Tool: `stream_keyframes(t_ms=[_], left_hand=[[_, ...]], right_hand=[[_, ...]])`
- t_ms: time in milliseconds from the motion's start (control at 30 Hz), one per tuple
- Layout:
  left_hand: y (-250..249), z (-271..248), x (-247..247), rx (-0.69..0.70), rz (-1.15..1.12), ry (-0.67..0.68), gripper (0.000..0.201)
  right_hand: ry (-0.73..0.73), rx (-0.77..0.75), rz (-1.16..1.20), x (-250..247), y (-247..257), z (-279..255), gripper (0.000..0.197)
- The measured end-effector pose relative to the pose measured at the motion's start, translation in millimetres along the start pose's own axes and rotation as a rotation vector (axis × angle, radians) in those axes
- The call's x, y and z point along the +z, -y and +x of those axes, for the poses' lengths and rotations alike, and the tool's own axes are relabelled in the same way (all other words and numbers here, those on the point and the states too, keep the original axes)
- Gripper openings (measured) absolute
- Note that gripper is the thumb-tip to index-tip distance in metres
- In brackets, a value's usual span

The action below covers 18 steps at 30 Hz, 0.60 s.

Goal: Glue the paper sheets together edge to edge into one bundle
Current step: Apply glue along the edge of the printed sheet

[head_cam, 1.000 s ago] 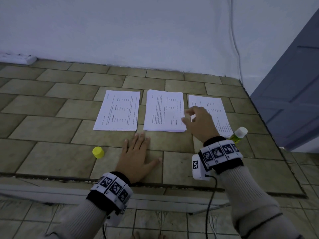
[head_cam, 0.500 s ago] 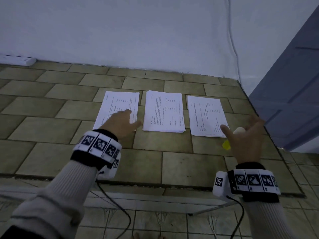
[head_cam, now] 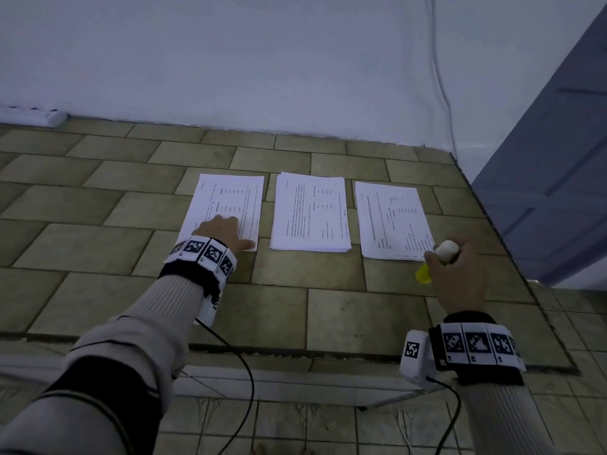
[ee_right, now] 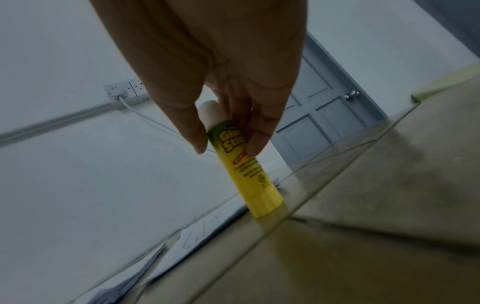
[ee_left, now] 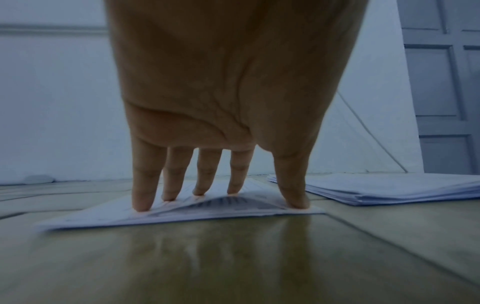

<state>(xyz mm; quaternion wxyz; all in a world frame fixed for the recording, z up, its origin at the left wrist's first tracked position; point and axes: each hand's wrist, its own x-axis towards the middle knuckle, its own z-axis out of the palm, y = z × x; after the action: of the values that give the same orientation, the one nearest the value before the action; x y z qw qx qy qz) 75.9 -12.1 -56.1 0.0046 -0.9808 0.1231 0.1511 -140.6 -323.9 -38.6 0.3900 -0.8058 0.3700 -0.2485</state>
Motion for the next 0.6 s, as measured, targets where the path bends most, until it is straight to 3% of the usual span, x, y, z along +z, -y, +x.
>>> stream_keyframes(t_ms=[200, 433, 533, 600], left_hand=[[4, -4, -3, 0.008, -0.045, -0.041, 0.052], [4, -23, -31, 0.002, -0.213, -0.355, 0.045], [1, -38, -50, 0.059, -0.277, -0.413, 0.045], [-4, -52, -59, 0.187, -0.341, -0.401, 0.048]], right_hand=[[0.008, -0.016, -0.081, 4, -8, 0, 0.028], [0.047, -0.003, -0.104, 2, -8, -1, 0.028], [0.066, 0.006, -0.120, 1, -10, -2, 0.024], [0.080, 0.010, -0.116, 0, -11, -1, 0.027]])
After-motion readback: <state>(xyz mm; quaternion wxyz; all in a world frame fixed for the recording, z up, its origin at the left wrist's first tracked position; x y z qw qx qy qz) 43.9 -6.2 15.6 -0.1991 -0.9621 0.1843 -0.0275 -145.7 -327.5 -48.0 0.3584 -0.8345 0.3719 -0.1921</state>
